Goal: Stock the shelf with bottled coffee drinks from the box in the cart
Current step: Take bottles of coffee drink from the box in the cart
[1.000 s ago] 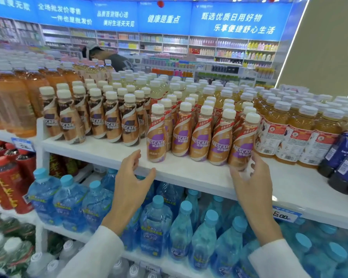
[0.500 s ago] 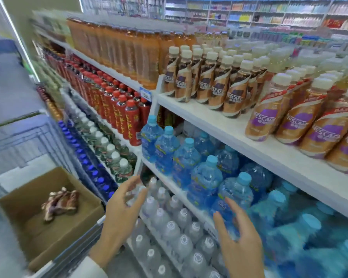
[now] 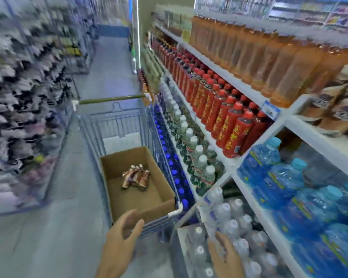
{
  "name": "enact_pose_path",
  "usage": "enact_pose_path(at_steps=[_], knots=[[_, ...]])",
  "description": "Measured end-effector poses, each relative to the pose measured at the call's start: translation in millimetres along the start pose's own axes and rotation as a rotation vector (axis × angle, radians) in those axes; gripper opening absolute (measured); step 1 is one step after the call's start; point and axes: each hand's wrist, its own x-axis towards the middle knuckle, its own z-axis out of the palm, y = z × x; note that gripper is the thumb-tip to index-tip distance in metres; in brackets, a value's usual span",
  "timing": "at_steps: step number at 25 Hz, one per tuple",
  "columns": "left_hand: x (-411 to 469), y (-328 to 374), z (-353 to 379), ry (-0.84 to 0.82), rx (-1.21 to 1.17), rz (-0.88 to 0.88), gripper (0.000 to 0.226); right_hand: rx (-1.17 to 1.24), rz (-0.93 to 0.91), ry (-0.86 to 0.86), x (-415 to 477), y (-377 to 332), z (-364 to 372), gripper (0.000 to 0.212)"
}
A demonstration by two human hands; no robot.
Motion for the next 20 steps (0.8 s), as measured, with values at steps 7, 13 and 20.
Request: enact_pose_path(at_steps=[7, 13, 20], knots=[[60, -52, -83, 0.146, -0.03, -0.176, 0.022, -0.014, 0.133, -0.081, 33, -65, 116, 0.024], [120, -67, -114, 0.18, 0.004, -0.233, 0.026, -0.076, 0.16, -0.2, 72, -102, 173, 0.025], [218, -84, -89, 0.157, 0.065, -0.294, 0.025, -0.219, 0.162, -0.366, 163, -124, 216, 0.031]])
